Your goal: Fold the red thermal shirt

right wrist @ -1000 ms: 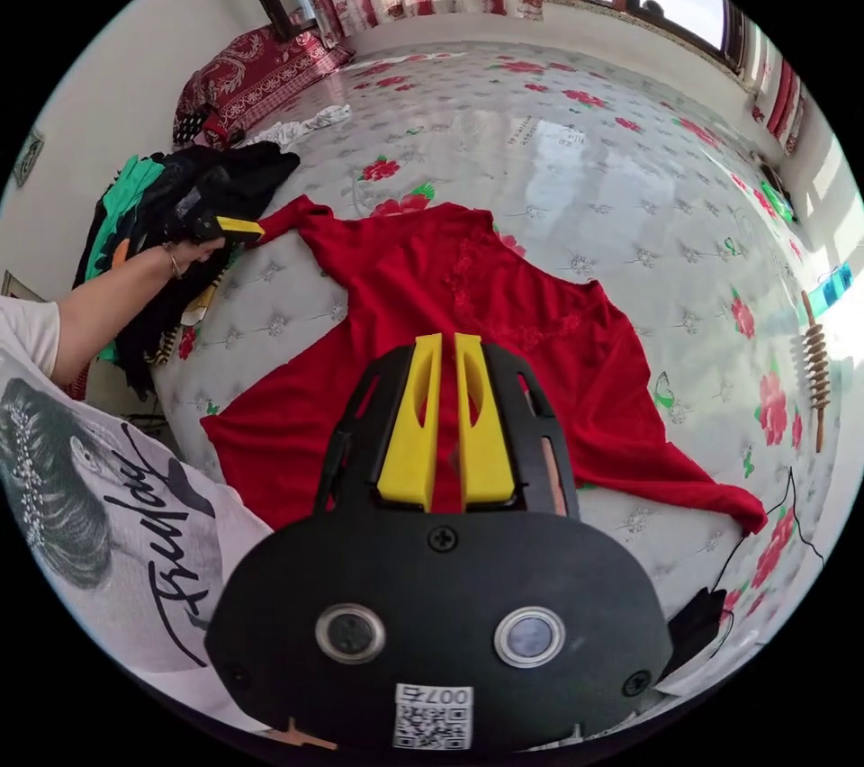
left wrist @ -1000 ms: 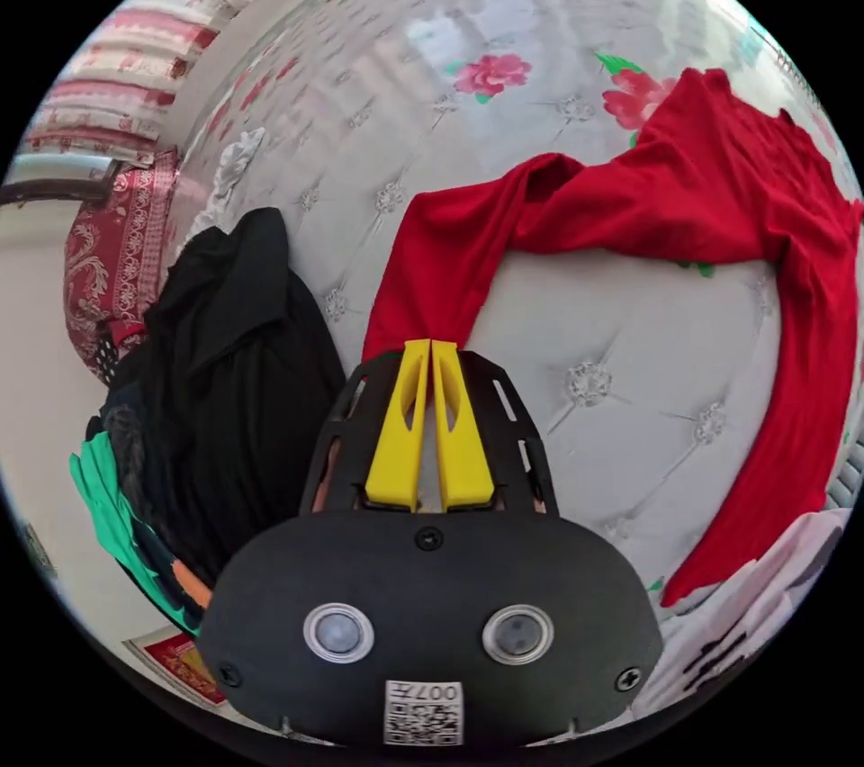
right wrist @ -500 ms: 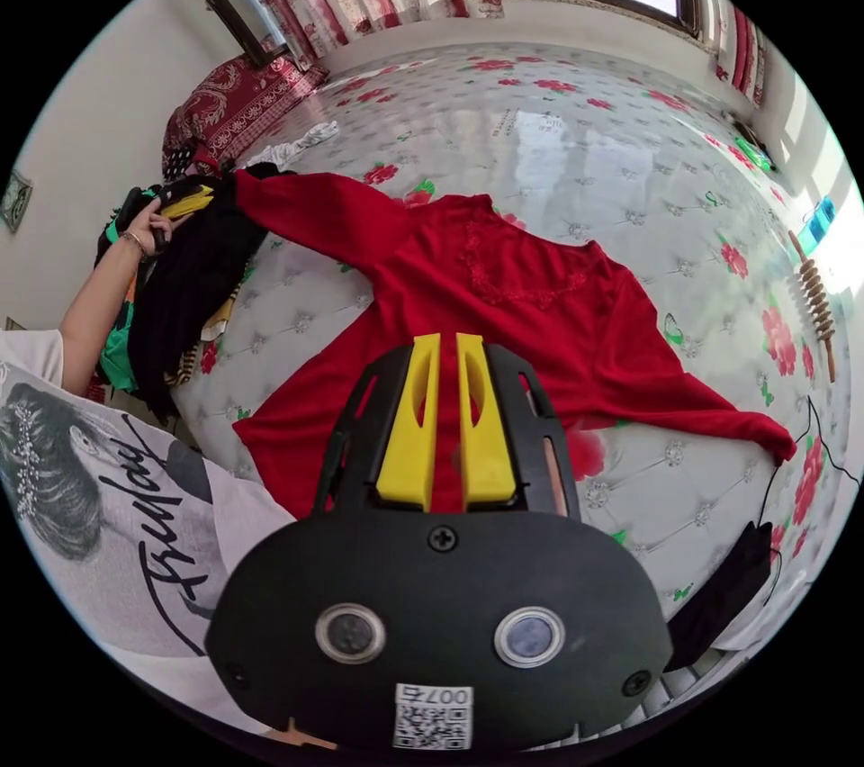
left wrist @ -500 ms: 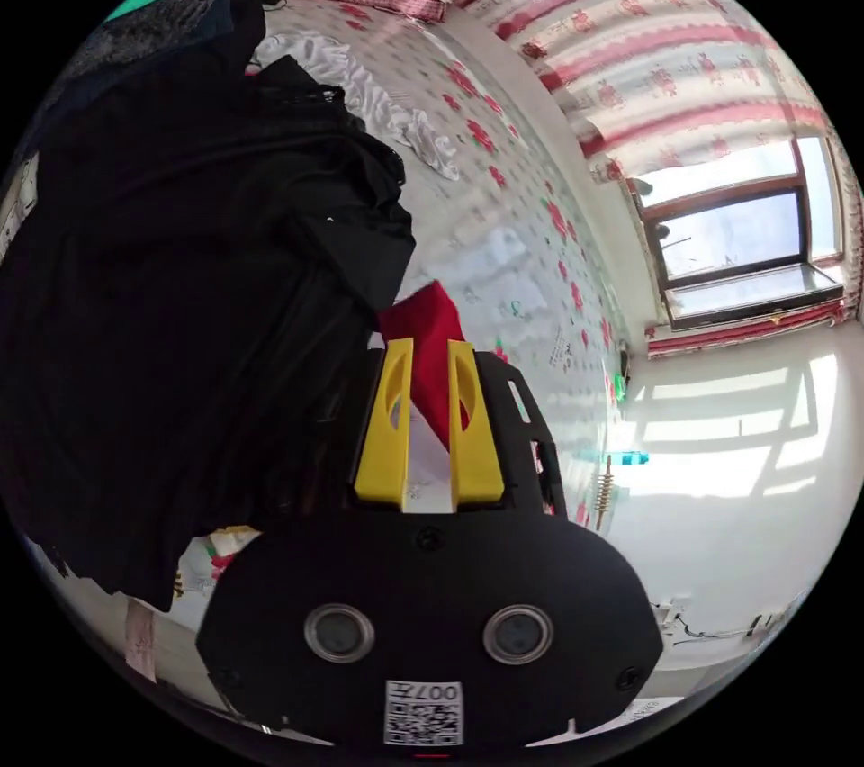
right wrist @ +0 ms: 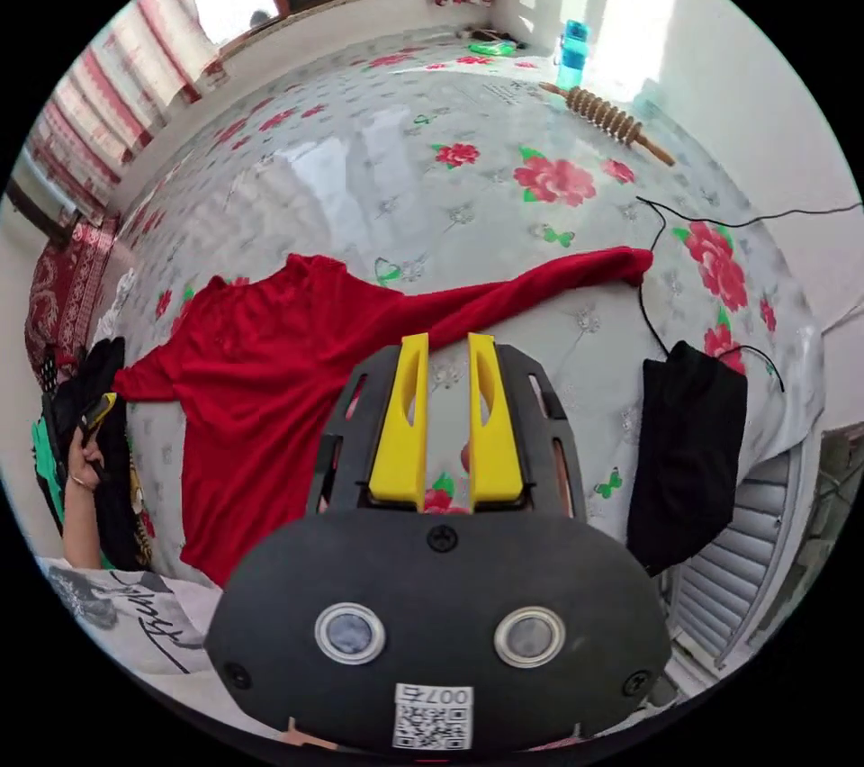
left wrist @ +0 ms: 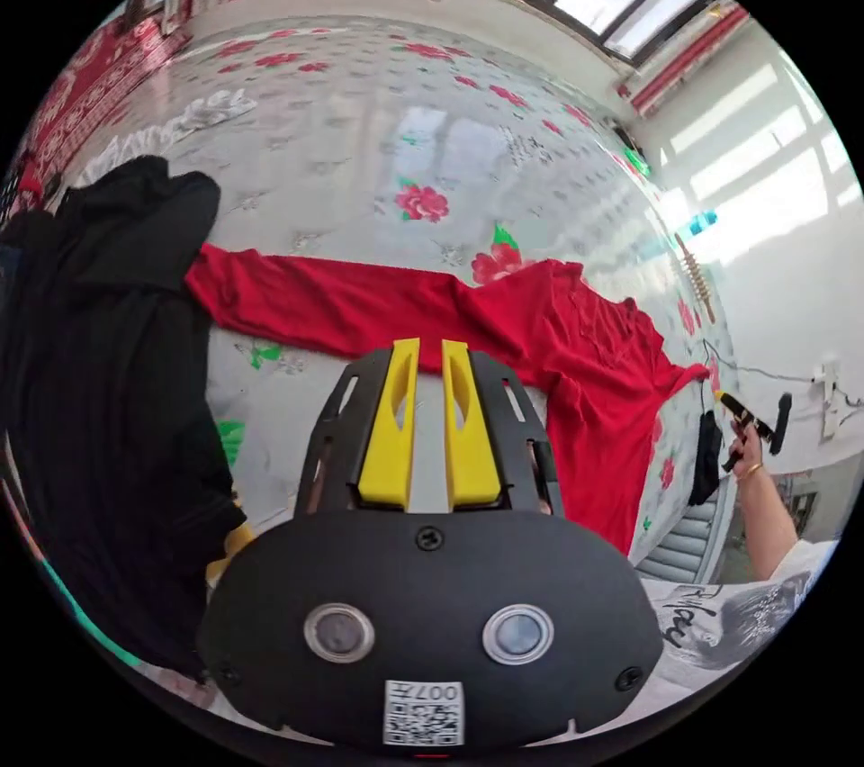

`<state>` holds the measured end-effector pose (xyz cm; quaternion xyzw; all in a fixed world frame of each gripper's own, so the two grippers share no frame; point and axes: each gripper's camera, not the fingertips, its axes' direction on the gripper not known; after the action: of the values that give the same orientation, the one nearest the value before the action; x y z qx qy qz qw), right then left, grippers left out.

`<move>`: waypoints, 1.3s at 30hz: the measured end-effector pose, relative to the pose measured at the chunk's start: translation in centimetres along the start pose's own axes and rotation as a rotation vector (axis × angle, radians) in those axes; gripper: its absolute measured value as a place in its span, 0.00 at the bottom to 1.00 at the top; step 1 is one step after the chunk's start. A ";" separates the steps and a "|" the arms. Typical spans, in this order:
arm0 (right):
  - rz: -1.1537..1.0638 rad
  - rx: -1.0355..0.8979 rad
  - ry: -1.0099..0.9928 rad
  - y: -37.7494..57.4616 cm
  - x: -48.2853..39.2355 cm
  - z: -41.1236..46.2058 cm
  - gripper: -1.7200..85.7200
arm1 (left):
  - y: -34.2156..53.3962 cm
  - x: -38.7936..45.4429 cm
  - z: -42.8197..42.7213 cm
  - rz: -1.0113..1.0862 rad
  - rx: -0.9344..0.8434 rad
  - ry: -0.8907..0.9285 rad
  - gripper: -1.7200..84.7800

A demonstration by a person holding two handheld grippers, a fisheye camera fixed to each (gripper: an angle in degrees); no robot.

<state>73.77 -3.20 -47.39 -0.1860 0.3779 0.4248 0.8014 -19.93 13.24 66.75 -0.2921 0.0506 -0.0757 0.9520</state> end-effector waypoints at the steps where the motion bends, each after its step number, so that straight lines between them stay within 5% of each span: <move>1: 0.033 0.006 0.013 -1.1 1.3 0.1 0.09 | -1.1 2.8 1.4 0.068 -0.020 0.028 0.08; 7: 0.210 -0.015 0.113 -11.5 9.7 2.8 0.11 | -5.7 14.3 9.6 0.251 -0.092 0.060 0.09; 15: 0.318 -0.348 0.190 -19.3 17.2 11.0 0.11 | -6.1 21.3 20.3 0.242 -0.194 -0.113 0.07; 19: 0.217 -0.191 0.136 -19.8 17.0 7.1 0.05 | -4.0 22.9 21.8 0.231 -0.120 -0.131 0.05; 21: 0.019 0.085 0.030 -18.7 15.7 -0.2 0.03 | -3.3 23.7 22.4 0.232 -0.106 -0.139 0.04; 24: -0.080 0.225 0.108 -15.4 15.4 -6.2 0.03 | -2.4 25.5 23.4 0.238 -0.092 -0.168 0.02; 31: 0.155 -0.081 0.144 -8.1 24.4 -0.7 0.07 | -0.8 29.1 25.3 0.236 -0.070 -0.219 0.01; 39: 0.150 0.028 0.118 -7.1 24.1 -4.0 0.11 | 1.1 31.6 26.3 0.241 -0.068 -0.246 0.01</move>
<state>86.28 3.31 -68.55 -0.1706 0.4430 0.4666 0.7463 14.94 23.07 86.17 -0.3232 -0.0288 0.0772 0.9427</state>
